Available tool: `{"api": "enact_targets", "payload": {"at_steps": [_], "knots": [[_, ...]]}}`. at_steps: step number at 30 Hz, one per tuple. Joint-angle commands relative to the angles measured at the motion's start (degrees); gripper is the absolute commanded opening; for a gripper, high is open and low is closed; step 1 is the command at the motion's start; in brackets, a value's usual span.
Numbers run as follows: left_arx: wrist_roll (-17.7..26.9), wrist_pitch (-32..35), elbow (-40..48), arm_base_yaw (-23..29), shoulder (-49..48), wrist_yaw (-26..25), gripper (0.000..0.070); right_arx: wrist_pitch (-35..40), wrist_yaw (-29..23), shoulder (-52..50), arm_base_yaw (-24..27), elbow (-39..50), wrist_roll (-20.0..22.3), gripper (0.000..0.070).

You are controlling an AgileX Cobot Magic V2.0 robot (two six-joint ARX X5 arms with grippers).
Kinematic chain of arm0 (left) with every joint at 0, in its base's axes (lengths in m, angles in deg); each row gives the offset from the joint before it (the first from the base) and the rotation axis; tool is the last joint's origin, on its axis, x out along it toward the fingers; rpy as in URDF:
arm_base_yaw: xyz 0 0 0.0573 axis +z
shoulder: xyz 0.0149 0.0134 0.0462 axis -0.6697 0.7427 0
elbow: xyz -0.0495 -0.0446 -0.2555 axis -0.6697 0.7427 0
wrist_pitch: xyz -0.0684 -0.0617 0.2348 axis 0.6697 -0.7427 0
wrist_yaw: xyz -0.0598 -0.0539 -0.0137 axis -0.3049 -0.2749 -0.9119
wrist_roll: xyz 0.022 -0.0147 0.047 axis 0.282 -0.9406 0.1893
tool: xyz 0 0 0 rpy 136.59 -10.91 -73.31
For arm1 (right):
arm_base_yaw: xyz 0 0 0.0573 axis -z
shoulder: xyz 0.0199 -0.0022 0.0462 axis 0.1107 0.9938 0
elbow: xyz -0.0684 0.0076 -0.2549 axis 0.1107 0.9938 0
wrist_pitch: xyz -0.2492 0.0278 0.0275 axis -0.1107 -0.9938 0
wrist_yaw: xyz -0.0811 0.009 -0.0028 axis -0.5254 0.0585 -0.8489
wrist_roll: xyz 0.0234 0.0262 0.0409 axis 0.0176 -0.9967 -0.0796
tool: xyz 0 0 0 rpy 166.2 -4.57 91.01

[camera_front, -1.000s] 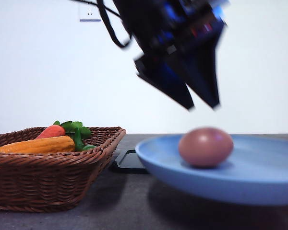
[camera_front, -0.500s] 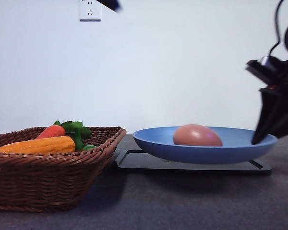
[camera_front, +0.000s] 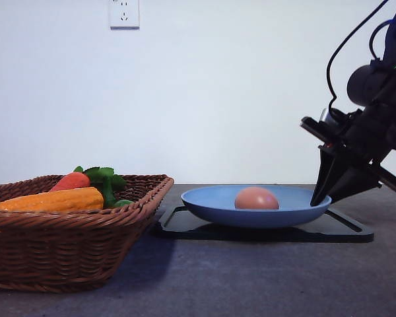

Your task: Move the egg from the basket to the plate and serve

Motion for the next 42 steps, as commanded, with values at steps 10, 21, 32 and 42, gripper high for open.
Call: {"api": "enact_targets", "payload": {"at_steps": [10, 21, 32, 42], "knots": [[-2.0, 0.1, -0.9, -0.4, -2.4, 0.2, 0.0342, 0.8, -5.0, 0.9, 0.1, -1.3, 0.9, 0.0264], [-2.0, 1.2, -0.9, -0.3, 0.9, 3.2, 0.0336, -7.7, -3.3, -1.7, 3.5, -9.6, 5.1, 0.0263], [-2.3, 8.4, -0.9, 5.8, 12.9, 8.5, 0.0000, -20.2, -7.1, -13.7, 3.9, -13.5, 8.0, 0.0000], [-6.8, 13.5, 4.4, 19.5, 17.7, 8.4, 0.0000, -19.5, -26.4, -28.1, -8.2, -2.4, 9.0, 0.0000]]}}
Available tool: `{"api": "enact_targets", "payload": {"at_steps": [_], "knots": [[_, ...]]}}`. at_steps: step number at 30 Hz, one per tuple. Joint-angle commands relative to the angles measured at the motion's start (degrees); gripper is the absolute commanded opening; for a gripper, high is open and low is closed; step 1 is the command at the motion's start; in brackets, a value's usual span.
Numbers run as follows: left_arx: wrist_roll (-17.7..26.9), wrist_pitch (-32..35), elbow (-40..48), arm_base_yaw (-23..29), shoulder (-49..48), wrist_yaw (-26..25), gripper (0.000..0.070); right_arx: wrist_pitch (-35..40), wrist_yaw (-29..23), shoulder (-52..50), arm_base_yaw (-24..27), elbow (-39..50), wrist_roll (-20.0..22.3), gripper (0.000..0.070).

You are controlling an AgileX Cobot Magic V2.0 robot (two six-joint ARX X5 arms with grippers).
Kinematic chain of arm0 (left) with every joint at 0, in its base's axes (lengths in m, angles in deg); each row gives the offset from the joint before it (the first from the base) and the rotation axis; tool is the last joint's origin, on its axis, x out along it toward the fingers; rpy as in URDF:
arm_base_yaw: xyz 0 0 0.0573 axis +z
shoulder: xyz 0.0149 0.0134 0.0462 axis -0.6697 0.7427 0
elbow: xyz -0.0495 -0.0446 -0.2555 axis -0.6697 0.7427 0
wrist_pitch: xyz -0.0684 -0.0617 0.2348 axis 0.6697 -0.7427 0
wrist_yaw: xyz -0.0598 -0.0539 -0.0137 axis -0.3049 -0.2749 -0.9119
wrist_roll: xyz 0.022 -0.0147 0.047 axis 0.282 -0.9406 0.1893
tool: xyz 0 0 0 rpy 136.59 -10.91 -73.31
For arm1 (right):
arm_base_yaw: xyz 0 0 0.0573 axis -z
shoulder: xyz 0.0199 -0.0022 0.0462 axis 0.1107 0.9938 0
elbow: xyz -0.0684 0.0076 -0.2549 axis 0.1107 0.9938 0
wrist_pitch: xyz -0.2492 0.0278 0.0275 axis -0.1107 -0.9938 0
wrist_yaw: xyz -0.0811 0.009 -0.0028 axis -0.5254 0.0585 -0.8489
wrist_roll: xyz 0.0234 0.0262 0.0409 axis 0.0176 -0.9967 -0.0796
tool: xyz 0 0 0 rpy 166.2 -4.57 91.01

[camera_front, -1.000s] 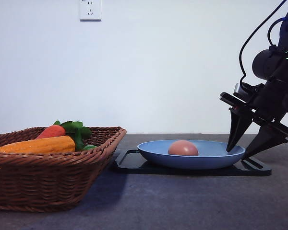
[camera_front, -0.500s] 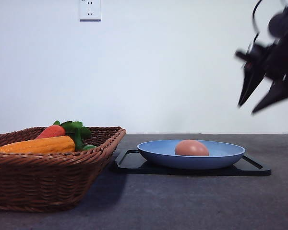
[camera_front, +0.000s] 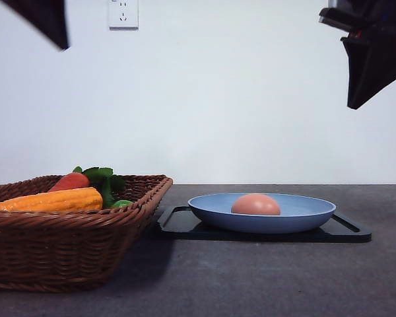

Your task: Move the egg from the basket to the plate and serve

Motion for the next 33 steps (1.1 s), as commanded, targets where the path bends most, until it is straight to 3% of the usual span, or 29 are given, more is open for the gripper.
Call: {"api": "enact_targets", "payload": {"at_steps": [1, 6, 13, 18, 23, 33], "knots": [[-2.2, 2.0, 1.8, 1.3, -0.9, 0.0, 0.0000, 2.9, -2.9, -2.5, -1.9, 3.2, 0.6, 0.0000], [-4.2, 9.6, 12.4, 4.2, -8.3, -1.2, 0.0000, 15.8, -7.4, -13.4, -7.2, 17.3, 0.6, 0.0000], [-9.4, 22.8, 31.3, 3.7, -24.9, -1.6, 0.0000, 33.5, -7.5, -26.6, -10.5, 36.2, 0.6, 0.0000], [-15.5, 27.4, 41.4, 2.6, -37.8, -1.5, 0.0000, 43.6, -7.5, -33.8, -12.3, 46.2, 0.5, 0.0000], [-20.4, 23.0, 42.6, 2.5, -44.1, -1.5, 0.0000, 46.7, -7.5, -35.4, -12.6, 48.1, -0.7, 0.0000], [-20.4, 24.1, 42.6, 2.5, -44.9, -1.5, 0.0000, 47.1, -7.5, -35.3, -12.6, 48.0, -0.6, 0.0000]]}}
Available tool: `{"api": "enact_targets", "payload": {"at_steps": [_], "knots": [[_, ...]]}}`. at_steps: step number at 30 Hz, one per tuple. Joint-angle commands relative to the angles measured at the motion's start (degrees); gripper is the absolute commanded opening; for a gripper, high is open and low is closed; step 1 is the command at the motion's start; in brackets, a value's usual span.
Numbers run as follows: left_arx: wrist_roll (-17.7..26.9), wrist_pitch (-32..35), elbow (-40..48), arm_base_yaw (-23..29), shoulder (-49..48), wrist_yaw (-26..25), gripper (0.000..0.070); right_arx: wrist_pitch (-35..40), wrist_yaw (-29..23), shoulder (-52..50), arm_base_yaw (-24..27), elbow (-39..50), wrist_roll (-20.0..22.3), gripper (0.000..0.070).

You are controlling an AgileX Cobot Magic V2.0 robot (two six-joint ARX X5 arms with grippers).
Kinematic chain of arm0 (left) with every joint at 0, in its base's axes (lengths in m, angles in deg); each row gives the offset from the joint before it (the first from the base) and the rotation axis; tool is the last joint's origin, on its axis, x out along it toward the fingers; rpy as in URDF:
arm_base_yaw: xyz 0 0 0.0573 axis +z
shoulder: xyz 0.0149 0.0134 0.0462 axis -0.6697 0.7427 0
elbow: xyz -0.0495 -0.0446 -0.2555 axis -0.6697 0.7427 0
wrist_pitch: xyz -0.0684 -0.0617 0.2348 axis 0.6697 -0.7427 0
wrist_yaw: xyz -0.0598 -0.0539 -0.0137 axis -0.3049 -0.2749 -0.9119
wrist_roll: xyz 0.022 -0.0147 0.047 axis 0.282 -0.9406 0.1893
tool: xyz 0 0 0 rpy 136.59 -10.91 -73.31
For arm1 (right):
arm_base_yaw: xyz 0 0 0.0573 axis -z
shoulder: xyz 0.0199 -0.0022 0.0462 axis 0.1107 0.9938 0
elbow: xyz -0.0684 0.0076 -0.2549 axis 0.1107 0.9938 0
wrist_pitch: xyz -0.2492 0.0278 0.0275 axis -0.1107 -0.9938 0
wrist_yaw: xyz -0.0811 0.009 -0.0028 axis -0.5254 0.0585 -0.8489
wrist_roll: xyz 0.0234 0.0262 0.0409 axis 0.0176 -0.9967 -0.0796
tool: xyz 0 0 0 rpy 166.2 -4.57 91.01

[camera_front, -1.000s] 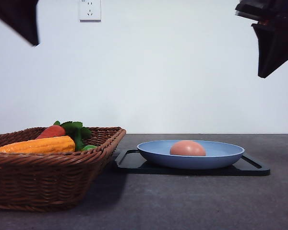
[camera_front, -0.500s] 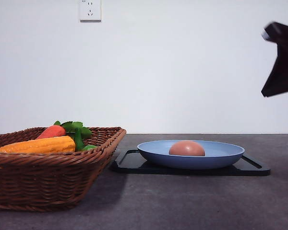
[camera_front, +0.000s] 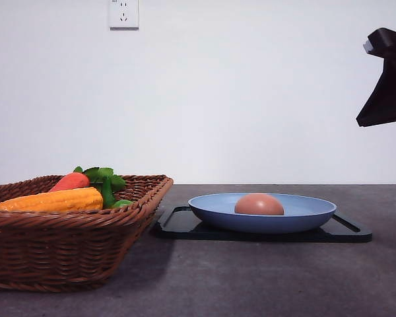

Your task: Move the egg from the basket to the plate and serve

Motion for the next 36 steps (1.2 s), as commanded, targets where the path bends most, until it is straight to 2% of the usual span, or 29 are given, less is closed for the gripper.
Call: {"api": "enact_targets", "payload": {"at_steps": [1, 7, 11, 16, 20, 24, 36], "knots": [[-0.3, 1.0, -0.7, -0.2, 0.2, 0.0, 0.0000, 0.6, -0.2, 0.3, -0.3, -0.3, -0.7, 0.0000], [0.6, 0.0, -0.7, -0.2, -1.6, 0.3, 0.0000, 0.6, -0.2, 0.3, -0.3, -0.3, -0.7, 0.0000], [10.2, -1.0, -0.4, 2.1, -9.6, 1.3, 0.0000, 0.7, -0.2, 0.3, -0.3, -0.3, -0.7, 0.0000], [15.3, 2.9, 3.4, 9.3, -18.9, 1.5, 0.0000, 0.8, -0.2, 0.3, -0.3, -0.3, -0.7, 0.0000], [15.8, 5.6, 9.0, 14.8, -23.8, 1.5, 0.0000, 0.8, -0.2, 0.3, -0.3, -0.3, -0.7, 0.0000], [15.8, 5.7, 14.0, 18.1, -24.3, 1.5, 0.0000, 0.8, -0.2, 0.3, -0.3, -0.3, -0.7, 0.0000], [15.8, 5.5, 24.5, 19.0, -24.3, 1.5, 0.0000, 0.9, -0.2, 0.3, -0.3, -0.3, -0.7, 0.0000]]}}
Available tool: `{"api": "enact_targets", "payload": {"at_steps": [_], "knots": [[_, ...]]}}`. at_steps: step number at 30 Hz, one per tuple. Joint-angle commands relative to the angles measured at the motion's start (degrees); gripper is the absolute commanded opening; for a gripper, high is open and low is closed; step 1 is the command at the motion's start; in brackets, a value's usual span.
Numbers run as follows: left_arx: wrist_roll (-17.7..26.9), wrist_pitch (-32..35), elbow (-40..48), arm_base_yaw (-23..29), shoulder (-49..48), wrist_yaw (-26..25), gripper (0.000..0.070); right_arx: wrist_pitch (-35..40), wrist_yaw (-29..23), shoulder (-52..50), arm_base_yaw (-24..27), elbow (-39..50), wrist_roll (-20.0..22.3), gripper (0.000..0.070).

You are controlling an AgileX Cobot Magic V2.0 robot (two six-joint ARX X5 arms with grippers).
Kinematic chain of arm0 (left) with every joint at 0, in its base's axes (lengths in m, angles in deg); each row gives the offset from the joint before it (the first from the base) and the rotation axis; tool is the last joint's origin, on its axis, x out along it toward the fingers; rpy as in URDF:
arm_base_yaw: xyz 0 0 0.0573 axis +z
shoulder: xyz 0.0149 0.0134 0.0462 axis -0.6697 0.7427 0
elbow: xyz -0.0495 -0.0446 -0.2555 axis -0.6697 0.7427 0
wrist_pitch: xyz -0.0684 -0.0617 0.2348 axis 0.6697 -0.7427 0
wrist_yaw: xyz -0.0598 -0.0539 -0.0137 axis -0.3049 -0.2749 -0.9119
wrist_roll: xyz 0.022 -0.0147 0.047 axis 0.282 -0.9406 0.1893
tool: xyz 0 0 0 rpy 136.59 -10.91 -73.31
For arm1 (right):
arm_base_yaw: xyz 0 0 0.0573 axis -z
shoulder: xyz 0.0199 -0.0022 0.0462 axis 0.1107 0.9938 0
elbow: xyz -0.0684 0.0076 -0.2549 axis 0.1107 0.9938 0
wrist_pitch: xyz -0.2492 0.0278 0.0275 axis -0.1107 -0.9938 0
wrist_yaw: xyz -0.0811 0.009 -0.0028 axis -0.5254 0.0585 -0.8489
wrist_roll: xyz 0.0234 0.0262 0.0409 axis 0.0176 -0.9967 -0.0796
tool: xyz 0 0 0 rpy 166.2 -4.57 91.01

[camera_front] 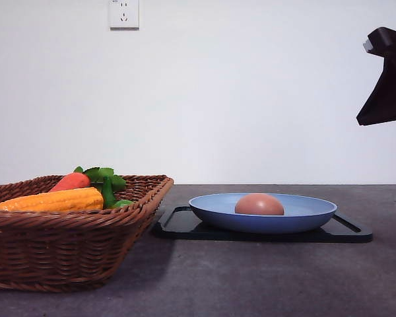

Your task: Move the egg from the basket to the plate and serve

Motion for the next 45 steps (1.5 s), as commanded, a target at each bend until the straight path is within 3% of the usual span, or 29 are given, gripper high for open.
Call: {"api": "enact_targets", "payload": {"at_steps": [1, 8, 23, 27, 32, 38, 42, 45], "knots": [[0.6, 0.4, 1.7, 0.1, -0.2, 0.0, 0.0000, 0.5, -0.2, 0.3, -0.3, -0.3, -0.7, 0.0000], [0.6, 4.7, 1.9, 0.1, -0.2, -0.2, 0.0000, 0.6, -0.2, 0.3, -0.3, -0.3, -0.7, 0.0000], [0.6, 4.8, 1.9, 0.1, -0.2, -0.2, 0.0000, 0.5, -0.2, 0.3, -0.3, -0.3, -0.7, 0.0000], [0.6, 4.8, 1.9, 0.1, -0.2, -0.2, 0.0000, -0.2, -1.0, -4.0, -0.1, -0.3, -0.6, 0.0000], [0.6, 4.8, 1.9, 0.1, -0.2, -0.2, 0.0000, -0.3, -4.2, -15.9, 0.4, 0.6, 5.2, 0.0000], [0.6, 4.8, 1.9, 0.1, -0.2, -0.2, 0.0000, 2.9, -4.4, -33.4, 6.7, 7.4, 9.0, 0.0000], [0.6, 4.8, 1.9, 0.1, -0.2, -0.2, 0.0000, 4.0, -4.3, -42.3, 13.0, 13.5, 8.0, 0.0000], [0.6, 4.8, 1.9, 0.1, -0.2, -0.2, 0.0000, 4.5, -3.5, -42.7, 17.0, 16.8, 5.5, 0.0000]]}}
